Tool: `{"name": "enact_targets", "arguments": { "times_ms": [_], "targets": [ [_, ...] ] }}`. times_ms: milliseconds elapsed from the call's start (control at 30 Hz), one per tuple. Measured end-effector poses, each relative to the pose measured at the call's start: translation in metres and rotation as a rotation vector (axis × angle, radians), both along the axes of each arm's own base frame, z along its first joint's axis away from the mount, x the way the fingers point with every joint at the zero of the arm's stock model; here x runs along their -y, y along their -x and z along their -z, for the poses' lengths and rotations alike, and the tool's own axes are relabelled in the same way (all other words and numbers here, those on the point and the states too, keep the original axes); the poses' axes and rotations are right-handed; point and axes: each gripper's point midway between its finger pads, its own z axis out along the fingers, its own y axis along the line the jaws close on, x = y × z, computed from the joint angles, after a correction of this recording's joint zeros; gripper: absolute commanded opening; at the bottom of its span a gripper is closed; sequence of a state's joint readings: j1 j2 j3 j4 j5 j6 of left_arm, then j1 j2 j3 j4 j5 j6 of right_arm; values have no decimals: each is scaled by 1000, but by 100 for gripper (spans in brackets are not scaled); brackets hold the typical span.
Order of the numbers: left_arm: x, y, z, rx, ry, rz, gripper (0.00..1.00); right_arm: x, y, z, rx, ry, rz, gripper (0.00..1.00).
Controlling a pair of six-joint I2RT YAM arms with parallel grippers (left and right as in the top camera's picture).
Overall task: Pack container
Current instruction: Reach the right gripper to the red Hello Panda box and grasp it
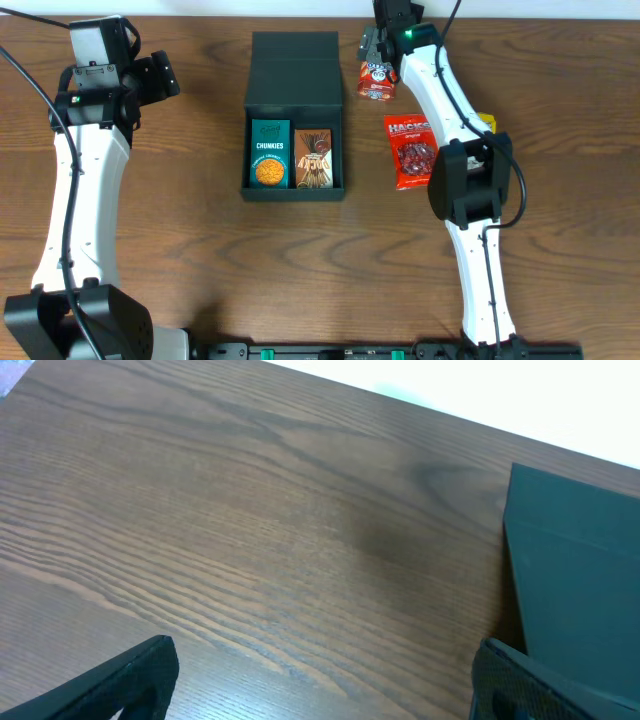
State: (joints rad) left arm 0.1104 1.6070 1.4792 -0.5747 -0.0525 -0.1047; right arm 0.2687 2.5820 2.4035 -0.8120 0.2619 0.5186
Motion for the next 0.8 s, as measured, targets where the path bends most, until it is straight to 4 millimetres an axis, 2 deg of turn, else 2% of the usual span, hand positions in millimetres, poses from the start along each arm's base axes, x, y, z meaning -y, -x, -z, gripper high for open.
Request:
{"name": "enact_targets", "arguments": {
  "times_ms": [367, 700, 800],
  "targets": [
    [0, 0, 0, 2, 0, 0, 95, -28, 11, 30, -67, 3, -89, 99],
    [0, -1, 0, 2, 0, 0, 95, -25, 15, 48, -106, 27, -105, 99],
    [0, 0, 0, 3, -1, 0, 95, -24, 15, 52, -113, 38, -119, 92]
  ]
}}
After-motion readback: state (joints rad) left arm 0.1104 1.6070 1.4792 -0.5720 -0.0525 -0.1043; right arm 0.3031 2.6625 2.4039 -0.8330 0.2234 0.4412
